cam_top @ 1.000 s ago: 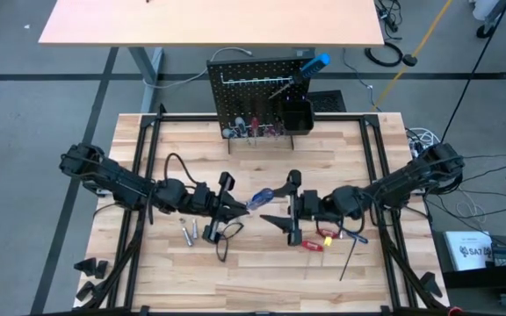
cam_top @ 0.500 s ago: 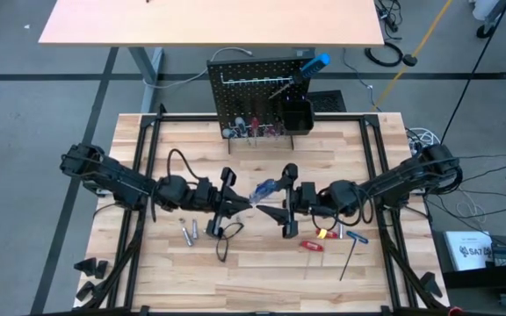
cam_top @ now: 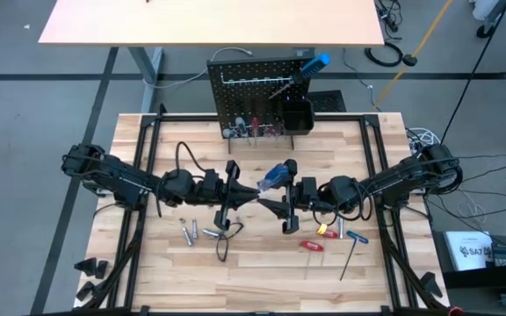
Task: Hang tools onto peg board
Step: Hang the blue screwdriver on the peg board
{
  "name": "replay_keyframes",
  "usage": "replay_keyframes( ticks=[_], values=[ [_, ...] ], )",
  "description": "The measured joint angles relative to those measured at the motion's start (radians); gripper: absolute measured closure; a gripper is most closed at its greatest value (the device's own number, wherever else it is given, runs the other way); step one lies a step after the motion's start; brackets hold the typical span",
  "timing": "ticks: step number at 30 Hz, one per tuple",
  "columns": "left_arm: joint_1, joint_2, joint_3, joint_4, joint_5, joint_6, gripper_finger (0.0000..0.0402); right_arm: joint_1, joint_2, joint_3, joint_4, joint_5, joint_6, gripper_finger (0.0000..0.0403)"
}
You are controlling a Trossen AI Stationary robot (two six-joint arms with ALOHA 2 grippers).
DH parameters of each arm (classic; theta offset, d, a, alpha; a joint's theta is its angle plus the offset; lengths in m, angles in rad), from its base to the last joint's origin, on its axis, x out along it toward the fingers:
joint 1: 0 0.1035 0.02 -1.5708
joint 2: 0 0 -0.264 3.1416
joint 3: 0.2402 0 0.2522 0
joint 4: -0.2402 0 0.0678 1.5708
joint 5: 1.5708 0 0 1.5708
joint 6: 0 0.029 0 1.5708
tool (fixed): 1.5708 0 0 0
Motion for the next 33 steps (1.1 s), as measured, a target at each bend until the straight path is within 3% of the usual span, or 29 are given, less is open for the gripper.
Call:
replay_keyframes(
  ticks=[9,22,33],
  values=[
    [0.007,0.0,0.015,-0.021,0.0,0.006,0.039,-0.002,0.0,0.0,0.032,0.005,-0.009,0.0249],
    [0.007,0.0,0.015,-0.025,-0.024,0.006,0.0387,-0.016,-0.001,0.0,0.04,0.008,-0.011,0.0389],
    [0.007,-0.03,0.014,-0.139,-0.12,0.027,0.0291,-0.013,-0.016,0.0,0.044,0.069,-0.039,0.0399]
  ],
)
